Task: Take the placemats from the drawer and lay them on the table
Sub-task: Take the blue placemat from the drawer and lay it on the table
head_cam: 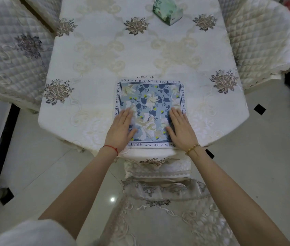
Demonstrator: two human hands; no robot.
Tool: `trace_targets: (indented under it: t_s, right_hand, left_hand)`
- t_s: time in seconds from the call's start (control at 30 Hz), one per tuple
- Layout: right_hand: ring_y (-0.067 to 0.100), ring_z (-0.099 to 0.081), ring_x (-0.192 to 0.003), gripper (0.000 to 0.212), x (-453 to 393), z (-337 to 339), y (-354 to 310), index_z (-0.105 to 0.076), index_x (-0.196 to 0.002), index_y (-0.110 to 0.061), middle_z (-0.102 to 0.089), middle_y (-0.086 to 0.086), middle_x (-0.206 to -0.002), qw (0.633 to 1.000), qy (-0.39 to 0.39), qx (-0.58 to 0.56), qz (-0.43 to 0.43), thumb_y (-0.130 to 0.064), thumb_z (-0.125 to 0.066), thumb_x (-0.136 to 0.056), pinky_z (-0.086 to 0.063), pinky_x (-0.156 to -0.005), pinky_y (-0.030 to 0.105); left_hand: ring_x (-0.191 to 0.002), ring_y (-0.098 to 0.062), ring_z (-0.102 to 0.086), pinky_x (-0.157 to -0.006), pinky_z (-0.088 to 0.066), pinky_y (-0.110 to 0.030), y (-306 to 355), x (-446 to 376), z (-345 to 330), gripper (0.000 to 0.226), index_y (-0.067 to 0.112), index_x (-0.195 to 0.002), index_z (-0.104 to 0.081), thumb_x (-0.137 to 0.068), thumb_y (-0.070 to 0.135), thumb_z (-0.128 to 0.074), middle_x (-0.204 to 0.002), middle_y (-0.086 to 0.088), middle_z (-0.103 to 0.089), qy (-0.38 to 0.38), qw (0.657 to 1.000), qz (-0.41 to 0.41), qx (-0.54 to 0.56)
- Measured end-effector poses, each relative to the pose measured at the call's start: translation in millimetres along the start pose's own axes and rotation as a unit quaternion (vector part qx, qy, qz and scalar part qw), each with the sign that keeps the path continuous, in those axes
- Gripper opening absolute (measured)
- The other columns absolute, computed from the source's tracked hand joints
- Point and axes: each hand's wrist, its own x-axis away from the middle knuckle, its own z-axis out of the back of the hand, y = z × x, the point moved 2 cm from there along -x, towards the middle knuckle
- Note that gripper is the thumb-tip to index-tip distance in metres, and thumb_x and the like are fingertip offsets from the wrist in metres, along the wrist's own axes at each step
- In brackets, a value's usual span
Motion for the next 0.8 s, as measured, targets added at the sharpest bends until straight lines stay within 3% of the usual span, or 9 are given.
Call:
trace_targets:
  t_s: [0.17,0.33,0.6,0.8]
  right_hand:
    - [0.016,0.003,-0.147,0.066,-49,-9,-17,-0.006,-0.152,-0.016,-0.003,0.002,-0.16,0.999,-0.042,0.026,0.02,-0.047,-0.03,-0.099,0.001,-0.12,0.036]
    - [0.014,-0.001,-0.147,0.068,-37,-7,11,-0.006,-0.152,-0.018,-0.006,-0.001,-0.16,0.999,-0.032,0.033,0.029,-0.055,-0.025,-0.098,-0.003,-0.12,0.036]
    - [0.022,-0.019,-0.144,0.057,-43,18,23,-0.029,-0.146,-0.011,-0.03,0.007,-0.153,0.999,0.038,-0.005,0.0,-0.039,-0.036,-0.096,-0.011,-0.119,0.035]
    - [0.024,-0.013,-0.146,0.056,-128,15,-17,-0.028,-0.147,-0.011,-0.024,0.007,-0.156,0.998,0.008,-0.021,0.051,-0.035,-0.039,-0.098,-0.008,-0.119,0.039]
  left_hand:
    - [-0.148,-0.021,0.001,-0.121,-0.002,-0.033,0,-38,-9,0.072,0.012,-0.152,-0.009,-0.097,0.048,-0.038,-0.161,-0.006,-0.006,-0.031,0.999,0.007,-0.009]
    - [-0.147,-0.021,-0.013,-0.12,-0.015,-0.039,-23,-28,-7,0.077,0.014,-0.152,-0.014,-0.092,0.062,-0.027,-0.159,-0.004,-0.016,-0.009,0.999,0.004,-0.039]
    - [-0.134,-0.027,-0.037,-0.115,-0.026,-0.034,-40,-32,10,0.06,0.006,-0.141,-0.039,-0.092,0.034,-0.057,-0.145,-0.011,-0.041,0.055,0.998,0.012,-0.018]
    - [-0.142,-0.027,-0.024,-0.119,-0.019,-0.037,-15,-108,19,0.056,0.007,-0.144,-0.034,-0.096,0.028,-0.051,-0.153,-0.012,-0.03,0.048,0.998,-0.02,0.028]
